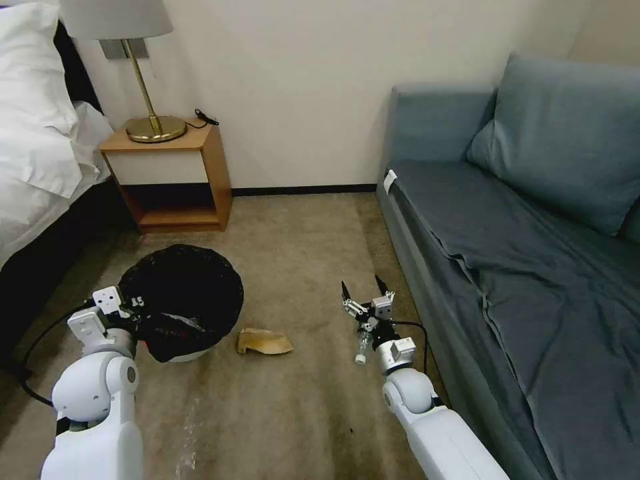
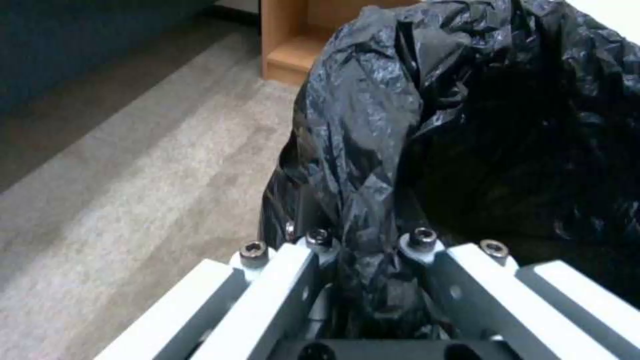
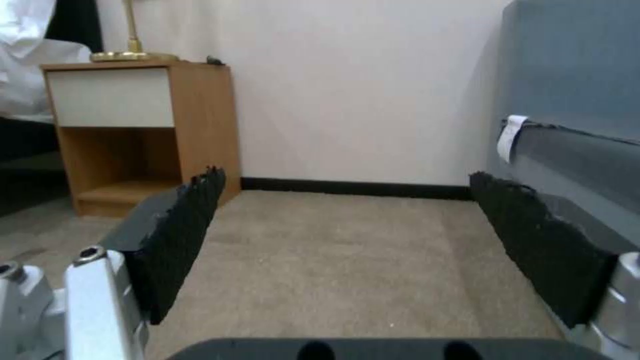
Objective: Pick up the trash bin, then pick up the garbage on the floor and place it into the trash bin.
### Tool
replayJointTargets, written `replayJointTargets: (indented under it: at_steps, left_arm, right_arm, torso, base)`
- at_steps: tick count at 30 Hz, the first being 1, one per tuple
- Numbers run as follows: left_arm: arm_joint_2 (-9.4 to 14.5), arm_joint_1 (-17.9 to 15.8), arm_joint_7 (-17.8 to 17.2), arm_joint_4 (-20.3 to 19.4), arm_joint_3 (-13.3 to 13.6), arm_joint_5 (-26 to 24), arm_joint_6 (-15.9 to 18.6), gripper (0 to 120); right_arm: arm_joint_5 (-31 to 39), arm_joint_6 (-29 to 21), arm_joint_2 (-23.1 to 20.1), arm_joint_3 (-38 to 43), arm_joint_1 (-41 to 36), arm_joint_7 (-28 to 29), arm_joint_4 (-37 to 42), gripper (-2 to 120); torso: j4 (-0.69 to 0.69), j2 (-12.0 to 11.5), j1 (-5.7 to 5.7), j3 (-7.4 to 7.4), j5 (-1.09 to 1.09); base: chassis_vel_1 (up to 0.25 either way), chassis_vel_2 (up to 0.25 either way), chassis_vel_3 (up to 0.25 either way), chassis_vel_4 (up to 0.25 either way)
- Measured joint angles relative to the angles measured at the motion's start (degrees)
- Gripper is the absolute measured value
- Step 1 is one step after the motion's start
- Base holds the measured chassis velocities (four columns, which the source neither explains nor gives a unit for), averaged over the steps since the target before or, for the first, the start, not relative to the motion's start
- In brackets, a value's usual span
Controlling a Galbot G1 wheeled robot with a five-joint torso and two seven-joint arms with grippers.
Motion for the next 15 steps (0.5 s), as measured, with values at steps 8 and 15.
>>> replayJointTargets:
  at_steps: [8,15]
  left_arm:
    - [0.0,0.2,0.1,0.0,-0.3,-0.2,-0.1,4]
    - [-0.1,0.3,0.1,0.1,-0.6,-0.3,-0.2,4]
  right_arm:
    - [-0.4,2.8,-0.1,-0.4,1.1,-0.6,-1.9,96]
    - [-0.8,2.0,-1.0,-1.3,2.2,0.3,-2.2,99]
  torso:
    - [0.0,0.0,0.0,0.0,0.01]
    - [0.0,0.0,0.0,0.0,0.01]
  base:
    - [-0.111,0.1,0.114,-0.105]
    - [-0.045,0.054,0.051,-0.037]
